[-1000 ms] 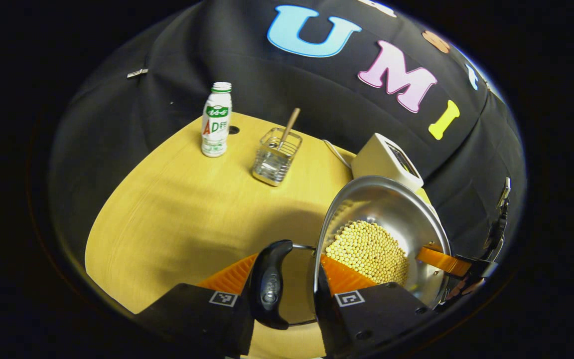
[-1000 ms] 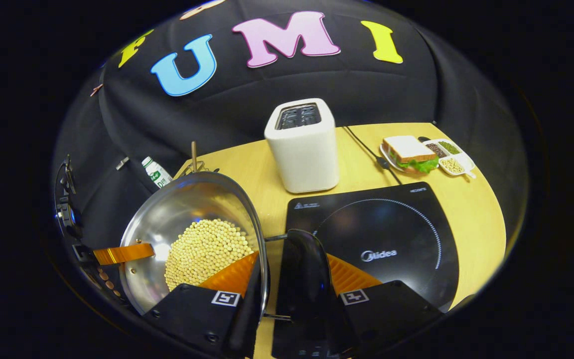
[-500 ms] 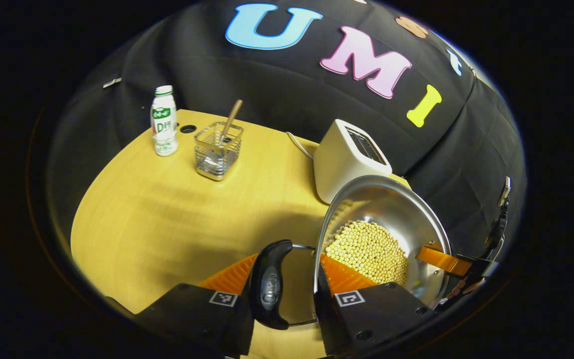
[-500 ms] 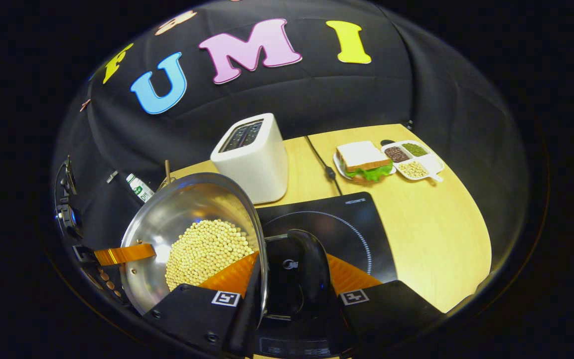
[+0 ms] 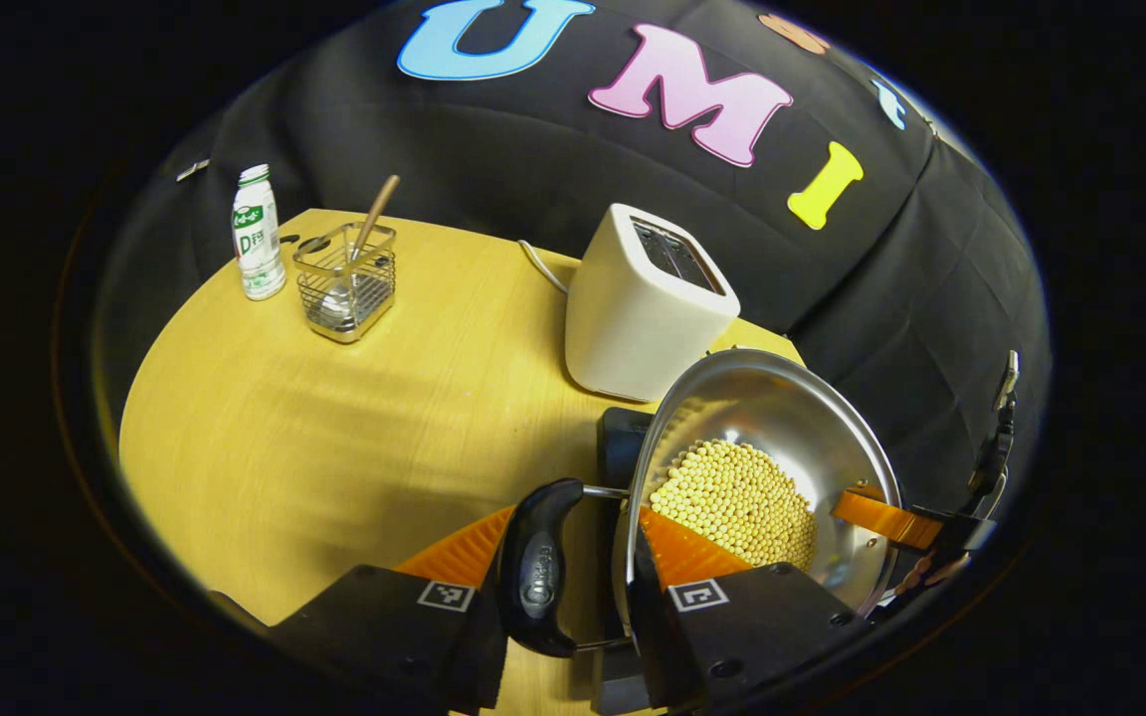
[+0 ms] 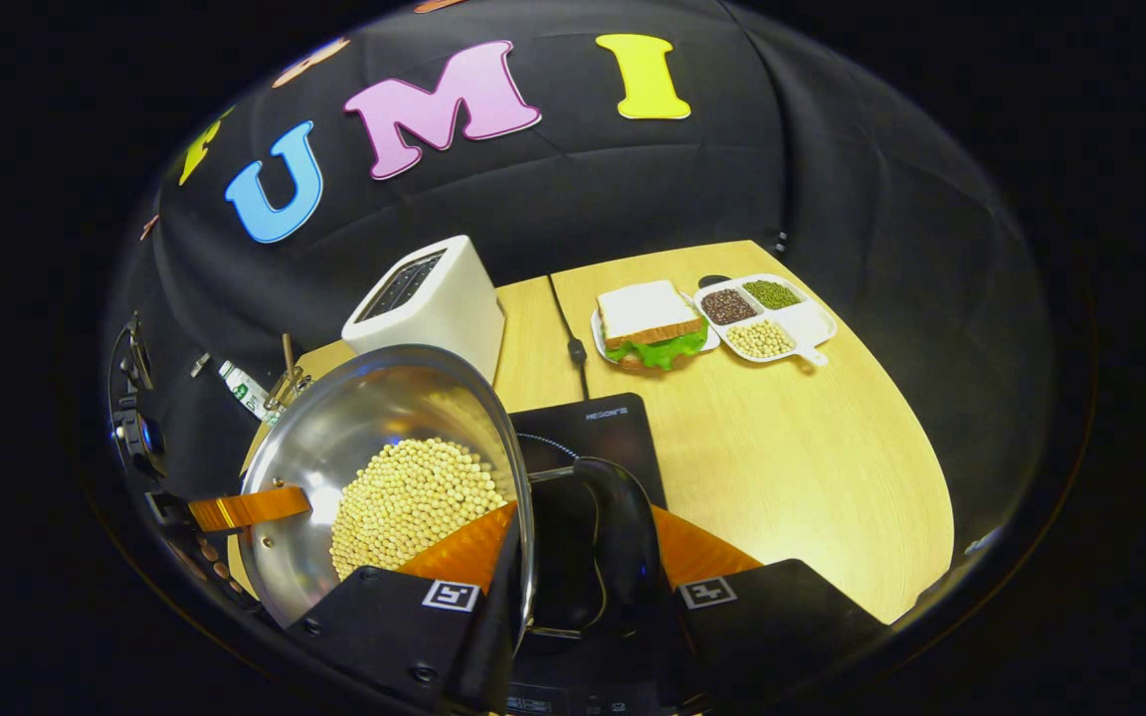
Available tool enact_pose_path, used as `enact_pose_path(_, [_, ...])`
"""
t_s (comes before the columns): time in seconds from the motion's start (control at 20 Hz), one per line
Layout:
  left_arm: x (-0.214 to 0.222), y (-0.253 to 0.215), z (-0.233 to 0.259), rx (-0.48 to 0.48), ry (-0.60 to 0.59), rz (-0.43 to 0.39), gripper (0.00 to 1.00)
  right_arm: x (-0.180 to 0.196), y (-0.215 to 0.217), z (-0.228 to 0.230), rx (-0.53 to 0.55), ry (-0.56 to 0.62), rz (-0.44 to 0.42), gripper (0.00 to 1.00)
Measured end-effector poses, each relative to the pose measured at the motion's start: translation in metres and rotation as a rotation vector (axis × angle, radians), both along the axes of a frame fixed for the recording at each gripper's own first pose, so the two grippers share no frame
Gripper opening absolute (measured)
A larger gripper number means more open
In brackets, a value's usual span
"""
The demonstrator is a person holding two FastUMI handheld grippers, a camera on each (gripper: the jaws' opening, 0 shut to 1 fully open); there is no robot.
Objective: First push the handle of the pot to place it horizontally, then grasp the pot with both hands and set it on the induction cooktop.
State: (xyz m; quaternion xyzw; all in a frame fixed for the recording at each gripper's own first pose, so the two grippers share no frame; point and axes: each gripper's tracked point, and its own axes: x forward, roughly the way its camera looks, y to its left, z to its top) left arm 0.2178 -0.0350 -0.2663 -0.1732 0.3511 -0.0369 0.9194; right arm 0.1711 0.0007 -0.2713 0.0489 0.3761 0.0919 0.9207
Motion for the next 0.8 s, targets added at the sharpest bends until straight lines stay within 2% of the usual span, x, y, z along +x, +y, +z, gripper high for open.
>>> enact_pose_path(0.25, [0.011,-0.022,-0.011,-0.008,0.008,-0.02,0.56,0.008,-0.021,-0.009,-0.003,0.005,-0.018,0.58])
enact_pose_path(0.3, [0.013,-0.024,-0.012,-0.01,0.007,-0.02,0.56,0.009,-0.024,-0.011,-0.005,0.006,-0.018,0.53])
enact_pose_path(0.4, [0.013,-0.027,-0.015,-0.007,0.004,-0.021,0.56,0.011,-0.028,-0.016,-0.005,0.01,-0.016,0.53])
enact_pose_path(0.45, [0.013,-0.028,-0.017,-0.008,0.004,-0.02,0.56,0.012,-0.029,-0.019,-0.003,0.015,-0.015,0.58])
enact_pose_path(0.8, [0.02,-0.034,-0.022,0.0,0.01,-0.026,0.56,0.022,-0.033,-0.033,0.001,0.029,-0.003,0.58])
